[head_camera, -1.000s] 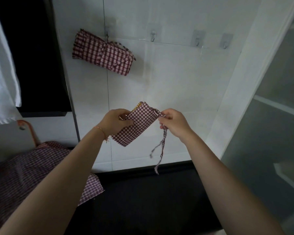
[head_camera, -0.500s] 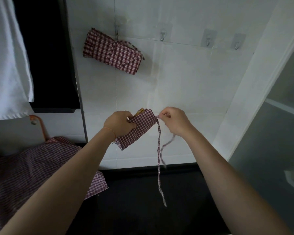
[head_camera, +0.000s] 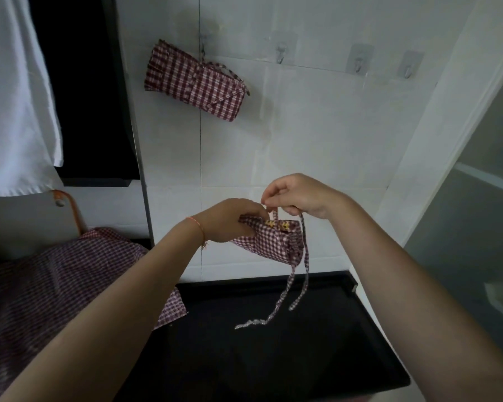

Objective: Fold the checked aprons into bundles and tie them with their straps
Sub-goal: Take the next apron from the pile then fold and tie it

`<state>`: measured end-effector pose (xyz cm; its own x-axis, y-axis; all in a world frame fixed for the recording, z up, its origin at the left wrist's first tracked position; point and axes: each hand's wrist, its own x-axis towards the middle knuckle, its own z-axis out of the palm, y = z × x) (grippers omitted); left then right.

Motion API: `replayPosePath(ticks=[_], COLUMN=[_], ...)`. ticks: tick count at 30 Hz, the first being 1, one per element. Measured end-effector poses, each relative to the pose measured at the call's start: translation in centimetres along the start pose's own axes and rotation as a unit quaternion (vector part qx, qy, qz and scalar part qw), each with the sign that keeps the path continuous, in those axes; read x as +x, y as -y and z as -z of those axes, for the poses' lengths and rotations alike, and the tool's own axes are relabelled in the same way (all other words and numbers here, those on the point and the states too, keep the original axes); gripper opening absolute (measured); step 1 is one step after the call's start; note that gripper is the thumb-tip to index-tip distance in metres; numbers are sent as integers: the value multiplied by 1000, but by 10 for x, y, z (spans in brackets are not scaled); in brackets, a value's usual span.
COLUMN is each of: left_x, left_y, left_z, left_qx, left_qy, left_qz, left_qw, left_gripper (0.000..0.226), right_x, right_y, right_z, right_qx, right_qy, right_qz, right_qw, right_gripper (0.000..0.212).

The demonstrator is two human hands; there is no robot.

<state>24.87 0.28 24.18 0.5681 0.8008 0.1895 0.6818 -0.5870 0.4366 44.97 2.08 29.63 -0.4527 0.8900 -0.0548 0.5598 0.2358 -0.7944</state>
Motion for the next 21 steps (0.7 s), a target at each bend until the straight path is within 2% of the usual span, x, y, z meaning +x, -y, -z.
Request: replayPosePath(ticks=[2,4,7,8,9,10,11,13,15,17,18,19,21], left_x=[-4,-7,-11,-12,-13,-13,-12,-12,-12,-11,-11,-8,-6], left_y=[-5,-9,-14,-15,-15,-16,-16,-14,-10,-5,-1,2,9], left_z=[2,5,5,5,5,4,3,2,0,1,1,2,3], left_qx=[-84,-184,-328,-380,-425,-453,-467,-477,-460,-393,-342,-288,-206], left_qy=[-25,-41,-58,-63,-69,-80,-95,-122,-149,-181,-196,-207,-215], left_qz=[-21,-32,-27,-18,-9,-2,9,42,96,154,176,190,214], left_qw=[996,982,943,923,903,888,879,870,870,888,902,915,930], left_gripper=[39,33,24,23,22,22,21,21,20,20,21,23,32], right_x=[-3,-19,-29,-25,-20,-11,-7,2,9,4,2,3,2], right_y=[-6,-8,-21,-29,-32,-33,-34,-44,-48,-46,-44,-45,-45], right_z=[-3,-12,-30,-34,-36,-38,-39,-39,-41,-41,-40,-35,-32], right_qx=[57,92,182,217,240,211,182,174,139,115,136,186,300], right_qy=[-17,-14,-137,-146,-109,-69,-65,-72,-77,-98,-120,-144,-138], right_qz=[-9,-25,-101,-109,-118,-143,-149,-124,-134,-102,-93,-94,-81], right_qw=[998,995,968,959,957,965,970,974,978,983,979,967,940], right_gripper=[10,24,38,37,32,27,29,32,27,9,10,21,48])
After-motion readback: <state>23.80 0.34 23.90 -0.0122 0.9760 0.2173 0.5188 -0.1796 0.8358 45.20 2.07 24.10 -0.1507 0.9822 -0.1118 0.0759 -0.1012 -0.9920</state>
